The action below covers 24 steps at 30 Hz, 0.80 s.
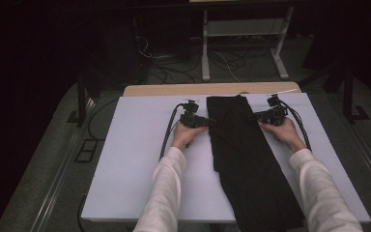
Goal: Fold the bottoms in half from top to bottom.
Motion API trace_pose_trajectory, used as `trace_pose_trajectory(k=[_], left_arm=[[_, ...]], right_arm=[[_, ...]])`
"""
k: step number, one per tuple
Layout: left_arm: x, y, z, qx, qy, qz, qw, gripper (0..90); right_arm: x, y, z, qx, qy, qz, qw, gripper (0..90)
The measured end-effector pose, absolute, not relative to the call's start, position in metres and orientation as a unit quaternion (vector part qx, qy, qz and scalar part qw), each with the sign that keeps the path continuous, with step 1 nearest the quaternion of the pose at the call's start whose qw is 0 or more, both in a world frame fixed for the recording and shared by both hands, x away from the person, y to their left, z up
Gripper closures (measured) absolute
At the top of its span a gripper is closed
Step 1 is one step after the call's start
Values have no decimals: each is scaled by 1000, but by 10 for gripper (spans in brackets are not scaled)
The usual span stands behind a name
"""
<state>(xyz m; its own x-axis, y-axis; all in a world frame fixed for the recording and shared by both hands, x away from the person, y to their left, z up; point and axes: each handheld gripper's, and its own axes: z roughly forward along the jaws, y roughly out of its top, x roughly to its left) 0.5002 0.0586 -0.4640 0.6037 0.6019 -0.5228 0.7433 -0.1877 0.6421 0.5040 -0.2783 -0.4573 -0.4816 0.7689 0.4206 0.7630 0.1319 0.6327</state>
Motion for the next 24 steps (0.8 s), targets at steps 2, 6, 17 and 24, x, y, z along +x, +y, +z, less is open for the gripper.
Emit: trace_pose_trajectory(k=[2, 6, 17, 24], left_arm=[[500, 57, -464, 769, 437, -75, 461, 623], [499, 54, -464, 770, 436, -76, 461, 683], [496, 51, -462, 768, 429, -71, 469, 756], [494, 53, -460, 766, 428, -71, 474, 852]], right_arm=[[504, -277, -457, 507, 755, 415, 6, 567], [503, -275, -457, 510, 757, 408, 13, 652], [497, -264, -457, 508, 768, 388, 40, 846], [494, -268, -452, 509, 759, 405, 30, 858]])
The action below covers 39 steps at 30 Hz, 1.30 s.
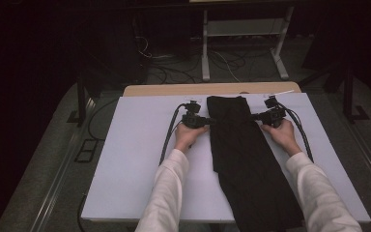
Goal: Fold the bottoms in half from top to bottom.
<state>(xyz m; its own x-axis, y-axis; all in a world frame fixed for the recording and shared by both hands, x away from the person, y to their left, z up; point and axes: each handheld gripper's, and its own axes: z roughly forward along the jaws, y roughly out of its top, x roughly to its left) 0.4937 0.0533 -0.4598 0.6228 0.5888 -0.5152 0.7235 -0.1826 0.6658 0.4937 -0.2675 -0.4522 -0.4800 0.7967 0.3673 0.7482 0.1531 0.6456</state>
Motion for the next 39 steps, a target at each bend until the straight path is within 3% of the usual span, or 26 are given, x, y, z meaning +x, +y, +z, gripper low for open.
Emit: trace_pose_trajectory(k=[9, 39], left_arm=[[489, 56, -460, 759, 431, -85, 480, 868], [447, 61, -439, 760, 387, -78, 517, 868]], right_arm=[[477, -275, -441, 498, 733, 463, 18, 859], [427, -293, -421, 495, 711, 498, 25, 859]])
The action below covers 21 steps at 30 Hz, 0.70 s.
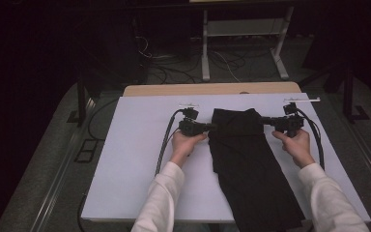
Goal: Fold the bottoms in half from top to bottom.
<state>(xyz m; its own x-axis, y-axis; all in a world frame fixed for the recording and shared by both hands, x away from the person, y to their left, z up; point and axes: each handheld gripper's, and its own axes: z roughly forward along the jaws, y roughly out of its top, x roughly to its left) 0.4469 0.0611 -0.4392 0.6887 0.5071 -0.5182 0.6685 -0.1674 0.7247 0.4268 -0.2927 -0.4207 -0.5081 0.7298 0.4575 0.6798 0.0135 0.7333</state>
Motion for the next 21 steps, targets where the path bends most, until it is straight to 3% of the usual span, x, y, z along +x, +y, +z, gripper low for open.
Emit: trace_pose_trajectory(k=[21], left_arm=[[421, 61, -418, 761, 370, -76, 528, 867]], right_arm=[[398, -302, -410, 487, 707, 512, 31, 858]])
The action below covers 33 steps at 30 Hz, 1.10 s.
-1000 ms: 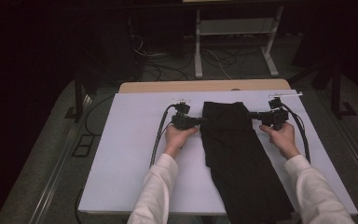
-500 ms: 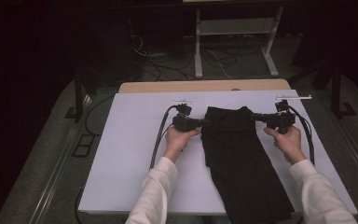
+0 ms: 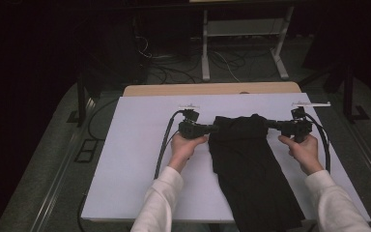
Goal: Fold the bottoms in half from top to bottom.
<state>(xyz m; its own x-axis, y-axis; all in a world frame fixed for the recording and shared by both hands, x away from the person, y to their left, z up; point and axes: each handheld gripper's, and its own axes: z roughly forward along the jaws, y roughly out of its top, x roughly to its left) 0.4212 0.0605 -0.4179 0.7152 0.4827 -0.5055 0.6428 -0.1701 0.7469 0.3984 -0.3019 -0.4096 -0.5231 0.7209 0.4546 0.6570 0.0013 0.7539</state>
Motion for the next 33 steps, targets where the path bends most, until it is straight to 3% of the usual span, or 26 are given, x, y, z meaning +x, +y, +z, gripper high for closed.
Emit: trace_pose_trajectory(k=[33], left_arm=[[381, 53, -406, 765, 349, -72, 536, 867]], right_arm=[[360, -313, -406, 475, 718, 508, 40, 858]])
